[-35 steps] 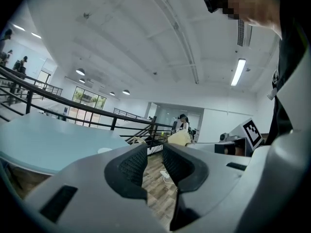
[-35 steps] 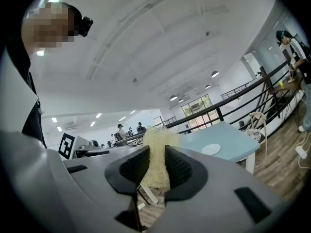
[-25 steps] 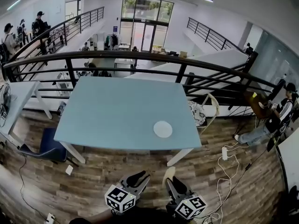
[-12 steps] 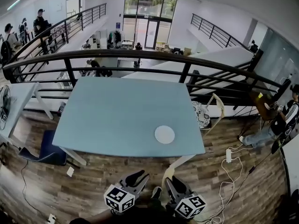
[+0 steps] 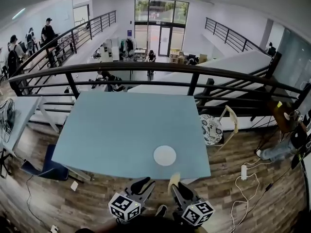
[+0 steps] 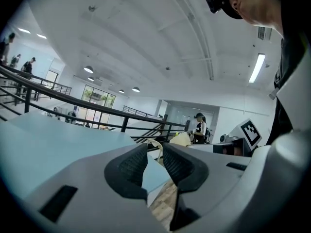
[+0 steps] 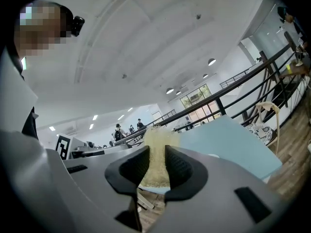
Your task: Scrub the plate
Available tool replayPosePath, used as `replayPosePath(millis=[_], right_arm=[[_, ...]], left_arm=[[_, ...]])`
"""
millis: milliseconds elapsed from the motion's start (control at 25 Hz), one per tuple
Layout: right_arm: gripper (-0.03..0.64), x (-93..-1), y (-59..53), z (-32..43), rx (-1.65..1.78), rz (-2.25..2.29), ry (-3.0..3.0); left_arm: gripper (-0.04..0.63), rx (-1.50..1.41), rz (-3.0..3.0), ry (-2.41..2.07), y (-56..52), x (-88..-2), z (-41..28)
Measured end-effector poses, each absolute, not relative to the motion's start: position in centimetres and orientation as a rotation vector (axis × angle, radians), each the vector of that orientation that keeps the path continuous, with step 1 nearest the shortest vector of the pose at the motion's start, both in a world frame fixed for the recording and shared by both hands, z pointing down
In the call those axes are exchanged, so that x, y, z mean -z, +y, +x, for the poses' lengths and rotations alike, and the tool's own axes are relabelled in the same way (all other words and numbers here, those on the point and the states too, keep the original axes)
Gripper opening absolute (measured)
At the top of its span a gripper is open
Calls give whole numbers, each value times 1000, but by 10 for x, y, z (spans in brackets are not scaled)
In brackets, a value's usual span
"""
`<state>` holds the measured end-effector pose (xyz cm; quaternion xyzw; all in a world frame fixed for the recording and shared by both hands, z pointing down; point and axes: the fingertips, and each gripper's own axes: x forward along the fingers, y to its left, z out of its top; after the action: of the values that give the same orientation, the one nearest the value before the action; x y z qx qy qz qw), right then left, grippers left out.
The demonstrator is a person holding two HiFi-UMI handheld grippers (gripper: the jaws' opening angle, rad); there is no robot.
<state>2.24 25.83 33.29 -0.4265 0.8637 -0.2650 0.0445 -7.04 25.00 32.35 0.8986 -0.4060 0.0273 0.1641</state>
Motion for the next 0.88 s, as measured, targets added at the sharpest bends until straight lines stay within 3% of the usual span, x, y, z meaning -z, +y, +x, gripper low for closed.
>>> replayPosePath(millis=[440, 880], right_arm=[[104, -347, 188, 61, 889, -1159, 2689], [104, -377, 122, 48, 981, -1177, 2708]], left_arm=[[107, -139, 2488, -1262, 195, -330, -27], [109, -159, 2404, -1249, 128, -355, -40]])
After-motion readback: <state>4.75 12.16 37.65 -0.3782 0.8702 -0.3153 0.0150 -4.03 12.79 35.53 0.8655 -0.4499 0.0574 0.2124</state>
